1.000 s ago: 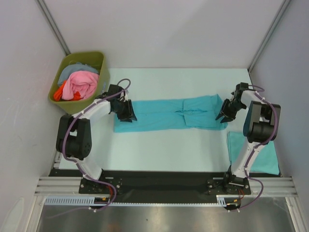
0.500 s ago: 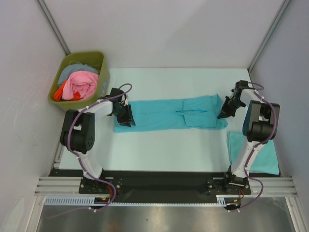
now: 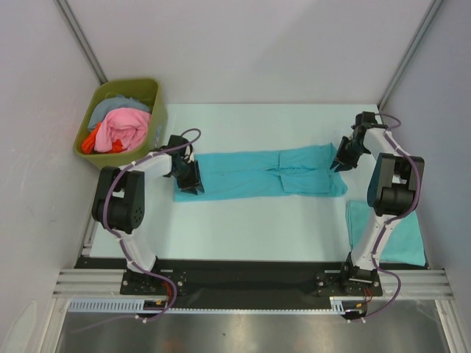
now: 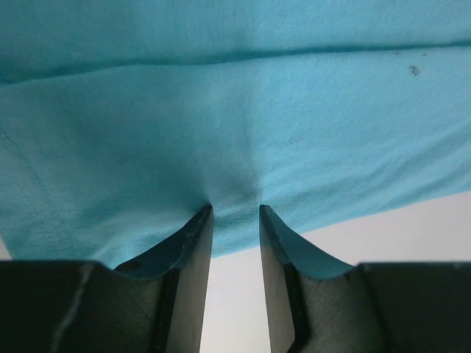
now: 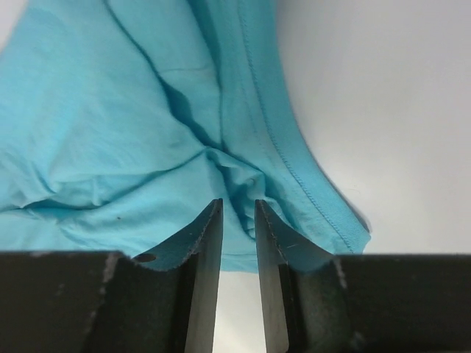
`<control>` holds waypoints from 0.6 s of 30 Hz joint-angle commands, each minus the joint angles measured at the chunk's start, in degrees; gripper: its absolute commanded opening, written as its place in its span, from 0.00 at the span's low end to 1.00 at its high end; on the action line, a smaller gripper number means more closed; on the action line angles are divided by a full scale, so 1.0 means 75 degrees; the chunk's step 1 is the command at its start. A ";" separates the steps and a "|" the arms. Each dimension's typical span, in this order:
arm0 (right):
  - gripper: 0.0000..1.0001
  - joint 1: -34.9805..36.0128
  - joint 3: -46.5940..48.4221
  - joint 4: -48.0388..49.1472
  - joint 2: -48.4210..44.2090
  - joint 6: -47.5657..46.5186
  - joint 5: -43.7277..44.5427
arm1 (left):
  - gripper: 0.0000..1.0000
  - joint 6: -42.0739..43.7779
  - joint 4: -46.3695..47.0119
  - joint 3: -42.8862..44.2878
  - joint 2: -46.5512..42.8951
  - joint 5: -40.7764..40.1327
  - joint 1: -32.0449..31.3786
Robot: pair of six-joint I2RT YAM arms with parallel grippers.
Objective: Fold and stack the t-shirts
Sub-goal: Fold the tshirt
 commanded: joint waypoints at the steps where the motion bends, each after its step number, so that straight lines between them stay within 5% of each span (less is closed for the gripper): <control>1: 0.30 0.0048 0.0466 -0.0287 0.0000 0.0071 0.0172 | 0.37 0.0194 0.0049 -0.0149 -0.0089 0.0049 0.0061; 18: 0.31 0.0318 0.0419 0.0369 0.0749 0.0423 -0.0802 | 0.37 0.0124 0.0096 -0.0314 -0.0113 -0.0149 0.0072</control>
